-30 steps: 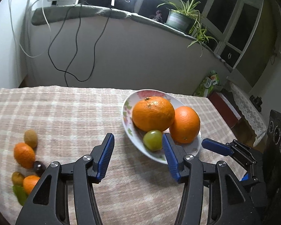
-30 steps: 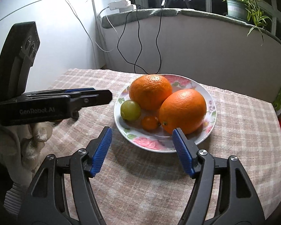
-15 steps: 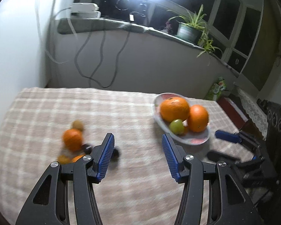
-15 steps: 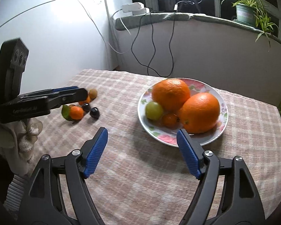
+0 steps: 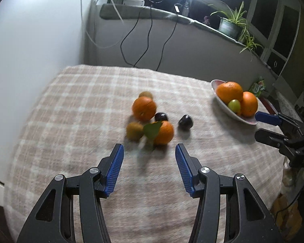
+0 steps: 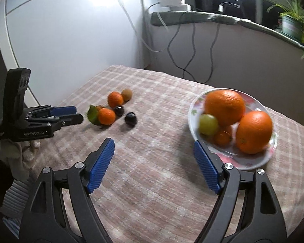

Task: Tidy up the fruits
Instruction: 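Move both tools back to the fruit pile, right tool closing on the dark plum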

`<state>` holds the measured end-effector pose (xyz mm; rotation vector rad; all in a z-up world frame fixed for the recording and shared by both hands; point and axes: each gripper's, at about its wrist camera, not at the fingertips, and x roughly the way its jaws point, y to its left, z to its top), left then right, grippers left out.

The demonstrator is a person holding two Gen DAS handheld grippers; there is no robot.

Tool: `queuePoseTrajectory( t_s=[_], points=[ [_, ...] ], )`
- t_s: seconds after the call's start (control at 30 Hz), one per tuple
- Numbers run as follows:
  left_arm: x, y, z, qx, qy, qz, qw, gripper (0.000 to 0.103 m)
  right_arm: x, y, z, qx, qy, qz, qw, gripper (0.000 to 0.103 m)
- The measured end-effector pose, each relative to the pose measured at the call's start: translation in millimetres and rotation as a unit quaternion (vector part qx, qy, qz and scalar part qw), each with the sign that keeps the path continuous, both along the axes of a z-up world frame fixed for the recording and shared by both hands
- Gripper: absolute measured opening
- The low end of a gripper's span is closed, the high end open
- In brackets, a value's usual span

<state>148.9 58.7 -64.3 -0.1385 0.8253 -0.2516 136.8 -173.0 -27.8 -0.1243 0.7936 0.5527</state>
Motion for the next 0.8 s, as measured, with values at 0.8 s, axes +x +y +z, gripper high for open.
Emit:
queuePoseTrajectory(
  t_s=[0.8],
  points=[
    [30,29,-6,-0.035,0.000,0.019,0.9992,0.037,57,55,-34,-0.006,0.053,0.021,0.998,0.060]
  ],
)
